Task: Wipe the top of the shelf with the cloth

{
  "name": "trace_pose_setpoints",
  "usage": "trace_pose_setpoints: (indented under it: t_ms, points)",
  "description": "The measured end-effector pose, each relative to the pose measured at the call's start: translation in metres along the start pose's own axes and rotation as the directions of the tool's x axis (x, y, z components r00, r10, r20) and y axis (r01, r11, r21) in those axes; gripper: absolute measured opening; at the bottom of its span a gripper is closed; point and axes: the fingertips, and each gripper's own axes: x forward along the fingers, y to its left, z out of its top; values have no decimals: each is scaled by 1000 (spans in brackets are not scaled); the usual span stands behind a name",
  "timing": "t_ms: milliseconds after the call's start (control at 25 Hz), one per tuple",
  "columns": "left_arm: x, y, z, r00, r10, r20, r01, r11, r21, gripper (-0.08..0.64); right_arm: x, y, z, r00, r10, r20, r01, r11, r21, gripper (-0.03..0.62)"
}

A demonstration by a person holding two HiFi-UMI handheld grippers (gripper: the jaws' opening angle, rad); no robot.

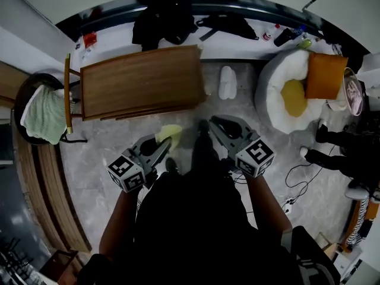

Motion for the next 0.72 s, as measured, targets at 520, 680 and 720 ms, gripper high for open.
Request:
trace_pose_setpoints:
  t_ms: [520,680,720]
  points:
    - [116,62,68,980,195,30,-192,978,-86,34,49,-139,41,955,282,96,-293,946,136,46]
    - [136,81,82,966,255,29,-251,962,-108,34,67,-150,38,928,369,41,-372,921,116,44]
    - [141,87,83,964,267,23,-262,958,-112,34,73,-154,35,930,367,16,-366,925,100,44]
